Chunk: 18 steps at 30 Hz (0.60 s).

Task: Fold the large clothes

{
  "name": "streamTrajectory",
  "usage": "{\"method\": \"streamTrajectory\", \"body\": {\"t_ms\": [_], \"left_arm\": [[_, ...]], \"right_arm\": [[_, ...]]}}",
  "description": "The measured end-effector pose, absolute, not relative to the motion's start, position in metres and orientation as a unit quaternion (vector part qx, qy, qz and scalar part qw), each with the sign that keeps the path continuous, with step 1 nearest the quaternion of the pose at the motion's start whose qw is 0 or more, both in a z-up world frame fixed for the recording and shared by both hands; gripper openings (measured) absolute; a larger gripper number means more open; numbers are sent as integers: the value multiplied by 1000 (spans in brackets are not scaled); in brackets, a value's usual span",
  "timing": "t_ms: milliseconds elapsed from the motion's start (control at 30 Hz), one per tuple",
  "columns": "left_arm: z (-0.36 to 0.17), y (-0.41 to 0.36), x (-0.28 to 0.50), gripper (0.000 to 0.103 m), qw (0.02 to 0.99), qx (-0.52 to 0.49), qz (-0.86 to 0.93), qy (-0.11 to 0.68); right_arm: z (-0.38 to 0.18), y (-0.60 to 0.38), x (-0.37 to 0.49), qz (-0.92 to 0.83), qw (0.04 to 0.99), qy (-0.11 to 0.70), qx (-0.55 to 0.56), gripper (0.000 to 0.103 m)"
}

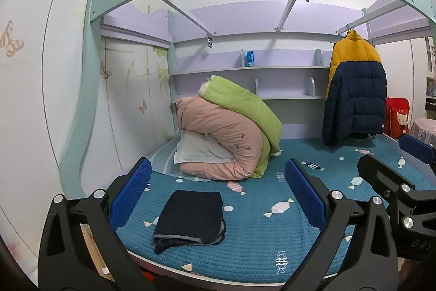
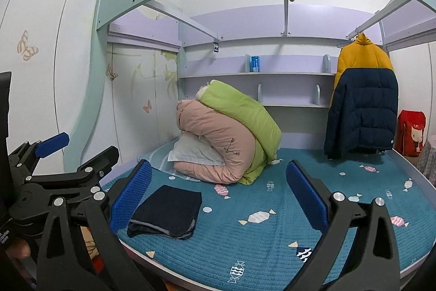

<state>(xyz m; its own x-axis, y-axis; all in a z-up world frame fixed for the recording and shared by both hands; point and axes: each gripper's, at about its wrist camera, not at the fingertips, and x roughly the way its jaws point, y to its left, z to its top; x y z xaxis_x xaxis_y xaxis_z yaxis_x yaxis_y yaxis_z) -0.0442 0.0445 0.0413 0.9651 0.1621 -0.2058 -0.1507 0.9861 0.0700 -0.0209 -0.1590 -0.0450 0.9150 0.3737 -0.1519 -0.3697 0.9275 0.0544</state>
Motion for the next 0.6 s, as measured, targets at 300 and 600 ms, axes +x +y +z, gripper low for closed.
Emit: {"method": "streamTrajectory", "body": {"t_ms": [300, 600], "left_arm": [[42, 44, -46, 98, 991, 26, 78, 104], [44, 45, -46, 98, 991, 24, 77, 106]], "right_arm": [[-43, -157, -24, 193, 978, 79, 18, 96], [-43, -155, -26, 192, 978, 81, 19, 96]]}}
